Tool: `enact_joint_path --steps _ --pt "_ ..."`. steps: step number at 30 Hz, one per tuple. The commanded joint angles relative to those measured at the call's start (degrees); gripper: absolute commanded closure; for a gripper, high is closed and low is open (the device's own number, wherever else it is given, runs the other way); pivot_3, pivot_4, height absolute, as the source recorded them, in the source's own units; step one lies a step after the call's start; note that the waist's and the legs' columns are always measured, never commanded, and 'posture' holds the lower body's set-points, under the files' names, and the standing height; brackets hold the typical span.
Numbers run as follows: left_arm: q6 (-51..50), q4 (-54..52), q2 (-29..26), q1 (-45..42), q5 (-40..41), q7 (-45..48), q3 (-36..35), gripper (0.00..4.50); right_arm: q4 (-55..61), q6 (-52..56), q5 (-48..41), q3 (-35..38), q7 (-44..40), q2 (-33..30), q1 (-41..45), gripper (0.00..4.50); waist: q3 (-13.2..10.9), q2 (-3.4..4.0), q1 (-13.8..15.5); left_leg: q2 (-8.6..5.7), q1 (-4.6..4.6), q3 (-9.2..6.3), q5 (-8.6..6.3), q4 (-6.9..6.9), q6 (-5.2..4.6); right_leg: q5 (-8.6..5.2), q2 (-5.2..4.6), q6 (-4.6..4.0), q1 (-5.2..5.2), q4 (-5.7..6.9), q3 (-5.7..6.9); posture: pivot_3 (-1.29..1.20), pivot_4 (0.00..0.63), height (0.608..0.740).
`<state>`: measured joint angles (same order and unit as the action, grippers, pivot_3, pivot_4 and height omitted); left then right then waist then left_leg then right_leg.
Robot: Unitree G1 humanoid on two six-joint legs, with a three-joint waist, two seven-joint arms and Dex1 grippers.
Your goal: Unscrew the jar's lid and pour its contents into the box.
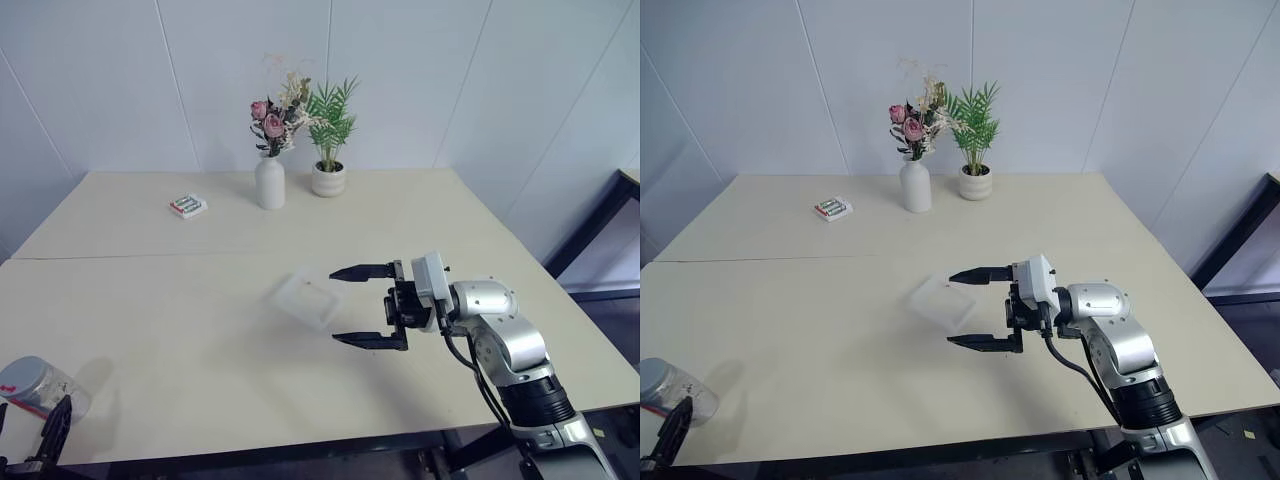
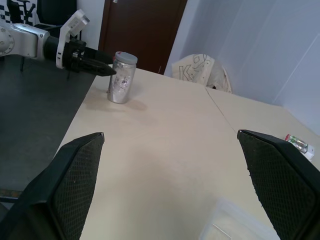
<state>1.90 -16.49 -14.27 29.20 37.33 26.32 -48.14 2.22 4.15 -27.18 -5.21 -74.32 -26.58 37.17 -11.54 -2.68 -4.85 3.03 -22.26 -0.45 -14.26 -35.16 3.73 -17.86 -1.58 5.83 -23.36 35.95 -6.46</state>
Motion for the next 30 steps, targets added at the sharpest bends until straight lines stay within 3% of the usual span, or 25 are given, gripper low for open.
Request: enact_joint_path --steps 1,14,30 --pt "1.4 1.5 -2.1 0.1 1.1 0.2 -2.6 0.09 2.7 0.0 -0.9 1.4 1.1 -0.6 -0.4 0.0 0.0 0.0 0.0 0.0 0.0 0.02 0.0 0.0 0.0 -0.02 0.0 -0.03 -0.01 0.0 -0.02 0.0 0.15 0.74" --pt "0.5 9.8 -11.9 -3.9 -0.4 4.9 -1.3 0.09 4.3 0.3 -1.0 1.4 3.4 -1.0 -1.4 0.0 0.0 0.0 0.0 0.03 0.0 0.11 0.0 0.0 0.0 -0.03 0.01 -0.06 -0.07 0.04 -0.08 0.0 0.15 0.74" --pt "0.7 13.4 -12.7 -7.2 -3.4 5.3 1.3 0.09 6.9 1.2 -1.1 1.7 5.8 -1.4 -3.0 0.0 0.0 -0.01 0.0 0.11 0.0 0.16 -0.01 0.0 0.01 0.08 0.05 0.14 -0.1 0.07 -0.1 0.0 0.15 0.74"
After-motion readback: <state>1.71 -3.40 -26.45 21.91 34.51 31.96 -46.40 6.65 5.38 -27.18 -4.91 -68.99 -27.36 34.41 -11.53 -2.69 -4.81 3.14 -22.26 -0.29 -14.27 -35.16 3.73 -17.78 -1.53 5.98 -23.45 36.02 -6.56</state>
